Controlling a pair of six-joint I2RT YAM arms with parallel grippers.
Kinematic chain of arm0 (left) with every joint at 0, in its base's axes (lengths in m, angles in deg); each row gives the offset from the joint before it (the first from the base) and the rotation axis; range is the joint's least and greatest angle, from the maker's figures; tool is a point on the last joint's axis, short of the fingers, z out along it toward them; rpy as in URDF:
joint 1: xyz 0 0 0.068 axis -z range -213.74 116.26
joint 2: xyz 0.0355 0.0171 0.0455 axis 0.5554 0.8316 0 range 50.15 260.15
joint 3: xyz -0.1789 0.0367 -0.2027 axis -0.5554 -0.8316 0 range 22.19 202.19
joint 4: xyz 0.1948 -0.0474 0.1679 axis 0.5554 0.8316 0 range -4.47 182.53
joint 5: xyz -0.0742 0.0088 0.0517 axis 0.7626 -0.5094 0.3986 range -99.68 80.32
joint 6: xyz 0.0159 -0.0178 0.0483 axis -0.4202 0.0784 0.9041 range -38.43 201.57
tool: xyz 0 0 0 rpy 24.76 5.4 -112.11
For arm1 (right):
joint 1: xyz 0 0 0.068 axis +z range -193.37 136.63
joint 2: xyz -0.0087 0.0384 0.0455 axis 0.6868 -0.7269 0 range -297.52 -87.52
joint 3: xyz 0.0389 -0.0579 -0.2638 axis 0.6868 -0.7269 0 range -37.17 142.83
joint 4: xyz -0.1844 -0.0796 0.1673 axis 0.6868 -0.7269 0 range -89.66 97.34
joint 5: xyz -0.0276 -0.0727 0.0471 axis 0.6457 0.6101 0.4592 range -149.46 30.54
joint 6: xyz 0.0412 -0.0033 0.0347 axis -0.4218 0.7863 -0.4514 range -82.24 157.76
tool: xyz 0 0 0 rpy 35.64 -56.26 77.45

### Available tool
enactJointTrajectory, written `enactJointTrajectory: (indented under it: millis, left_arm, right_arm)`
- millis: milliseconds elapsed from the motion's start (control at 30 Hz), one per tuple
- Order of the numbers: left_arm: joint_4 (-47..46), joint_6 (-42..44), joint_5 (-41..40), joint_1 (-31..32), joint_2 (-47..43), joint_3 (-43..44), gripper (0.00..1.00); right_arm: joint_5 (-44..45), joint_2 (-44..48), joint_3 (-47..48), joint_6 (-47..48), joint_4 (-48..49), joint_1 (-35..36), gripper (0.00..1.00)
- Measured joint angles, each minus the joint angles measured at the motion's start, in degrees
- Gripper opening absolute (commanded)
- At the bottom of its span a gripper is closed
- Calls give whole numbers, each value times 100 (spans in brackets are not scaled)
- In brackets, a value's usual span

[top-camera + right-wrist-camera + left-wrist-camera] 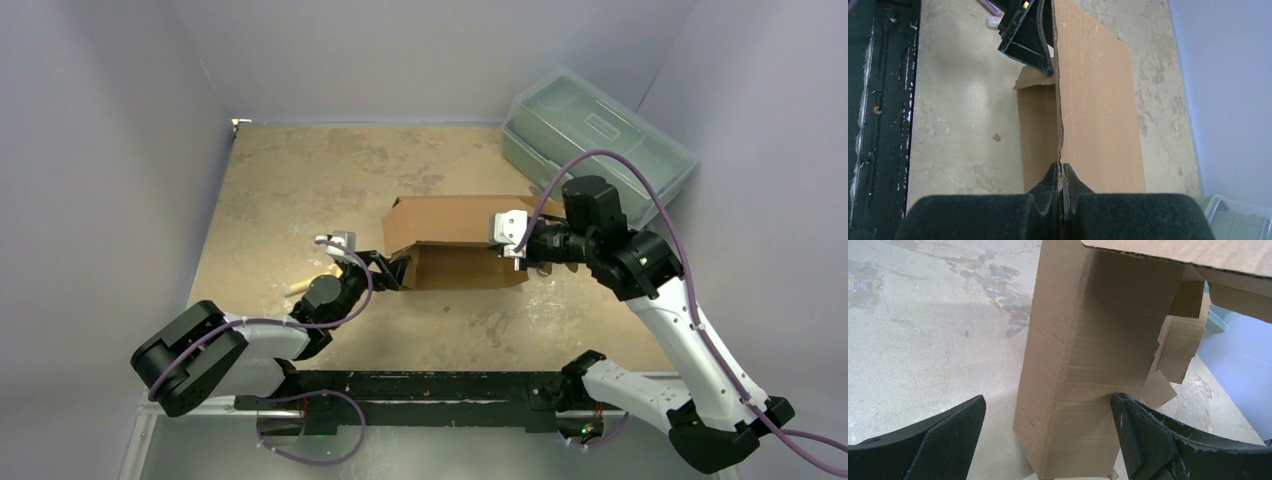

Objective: Fold the paper box
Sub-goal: Fold the paper box at the center of the board.

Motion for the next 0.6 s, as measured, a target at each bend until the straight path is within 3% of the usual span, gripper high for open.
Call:
enactJointTrajectory:
  millis: [600]
  left_arm:
    - [192, -7, -179, 55, -422, -48, 99]
  right_arm:
    - [37, -90, 2, -127, 199, 48, 0]
